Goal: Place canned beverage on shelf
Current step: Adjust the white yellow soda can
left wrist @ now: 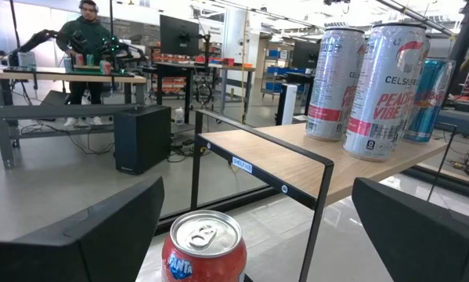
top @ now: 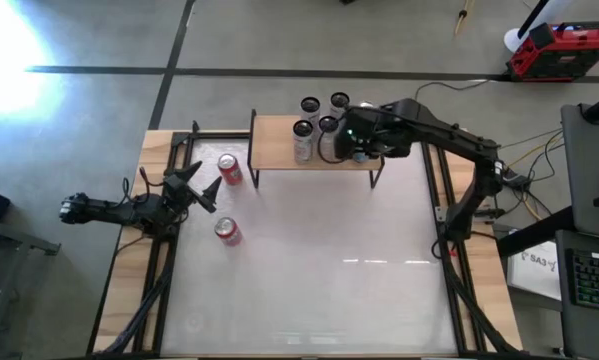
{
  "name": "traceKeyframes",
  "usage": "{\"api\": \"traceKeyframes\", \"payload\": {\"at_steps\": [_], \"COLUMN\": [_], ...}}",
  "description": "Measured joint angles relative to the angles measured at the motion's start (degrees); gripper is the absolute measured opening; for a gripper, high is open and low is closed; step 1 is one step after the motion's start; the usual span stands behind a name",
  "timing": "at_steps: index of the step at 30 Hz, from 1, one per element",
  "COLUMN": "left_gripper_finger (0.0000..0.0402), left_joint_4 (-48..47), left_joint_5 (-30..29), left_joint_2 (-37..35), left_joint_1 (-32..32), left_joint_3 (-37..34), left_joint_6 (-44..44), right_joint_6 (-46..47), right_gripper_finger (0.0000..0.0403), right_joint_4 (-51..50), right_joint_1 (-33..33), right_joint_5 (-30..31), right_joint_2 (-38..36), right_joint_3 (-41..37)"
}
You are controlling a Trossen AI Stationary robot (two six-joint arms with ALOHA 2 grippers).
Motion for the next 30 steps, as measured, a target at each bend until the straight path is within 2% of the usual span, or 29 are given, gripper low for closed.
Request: {"api": "traceKeyframes", "payload": {"at_steps": [7,14,19,30], "left_gripper_finger": [0.0398,0.0398,0.0398,0.0398], "left_joint_4": [0.0,0.0,0.0,-0.02], "left_joint_5": [0.0,0.0,0.0,0.02], "left_joint_2": [0.0,0.01,0.01,0.01], "left_joint_1": [-0.01,-0.01,-0.01,-0.02], "left_joint_3": [0.0,0.0,0.0,0.0], "left_joint_6": [0.01,0.01,0.02,0.01], "right_joint_6": [-2.81,-6.96,-10.43,-9.74], "right_gripper_finger": [0.04,0.04,0.04,0.04], "right_joint_4": [1.31,11.0,15.22,15.83], "right_joint_1": [8.06,12.17,9.95,6.12], "right_joint_5": [14.28,28.19,28.49,26.4], "right_joint_2": [-0.02,0.37,3.8,9.73], "right_joint_3": [4.71,5.4,5.1,8.96]}}
